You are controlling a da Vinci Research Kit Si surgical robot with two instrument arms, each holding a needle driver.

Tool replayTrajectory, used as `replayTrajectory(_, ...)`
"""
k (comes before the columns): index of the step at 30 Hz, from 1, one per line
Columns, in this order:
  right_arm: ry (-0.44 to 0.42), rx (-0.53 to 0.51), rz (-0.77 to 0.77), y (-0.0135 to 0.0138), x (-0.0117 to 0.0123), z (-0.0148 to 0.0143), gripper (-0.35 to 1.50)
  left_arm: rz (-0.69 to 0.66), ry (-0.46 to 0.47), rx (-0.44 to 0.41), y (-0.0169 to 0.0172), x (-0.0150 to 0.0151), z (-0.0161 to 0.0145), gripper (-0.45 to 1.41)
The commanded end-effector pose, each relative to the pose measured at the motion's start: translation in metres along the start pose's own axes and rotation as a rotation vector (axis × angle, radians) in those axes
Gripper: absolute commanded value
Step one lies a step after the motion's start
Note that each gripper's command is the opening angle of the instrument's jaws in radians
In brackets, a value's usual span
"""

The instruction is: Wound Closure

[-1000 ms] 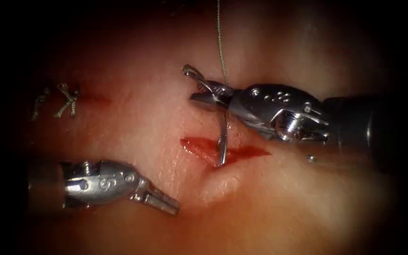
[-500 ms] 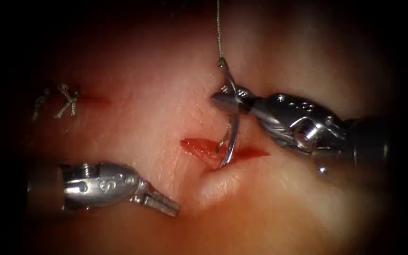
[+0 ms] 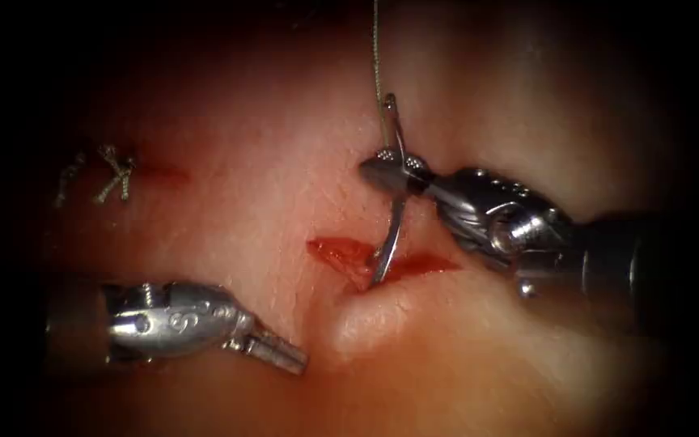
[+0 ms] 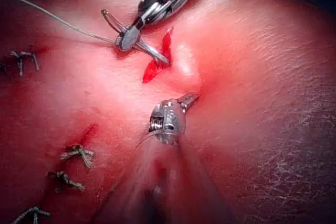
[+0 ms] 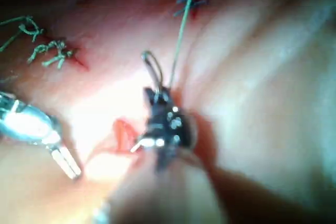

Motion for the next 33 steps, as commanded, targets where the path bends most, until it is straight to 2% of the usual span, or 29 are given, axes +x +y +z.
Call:
replayTrajectory(1, -0.019, 0.018, -0.006, -0.0004, -0.0004, 0.0012, -0.35, 0.001, 0.001, -0.001, -0.0005, -0.0003, 0.0007, -0.45)
replayTrajectory(5, -0.070, 0.082, 0.020, -0.0013, -0.0015, 0.0023, -0.35, 0.001, 0.001, -0.002, -0.0005, -0.0004, 0.0006, -0.45)
replayTrajectory(9, -0.086, 0.113, 0.064, -0.0014, -0.0017, 0.0025, -0.35, 0.001, 0.001, -0.002, -0.0005, -0.0004, 0.0006, -0.45)
replayTrajectory(24, -0.052, 0.145, 0.309, -0.0006, -0.0028, 0.0018, -0.35, 0.002, 0.000, -0.002, -0.0005, -0.0004, 0.0005, -0.45)
replayTrajectory(33, -0.086, 0.175, 0.333, -0.0029, -0.0044, 0.0022, -0.35, 0.002, 0.000, -0.003, -0.0006, -0.0005, 0.0005, -0.45)
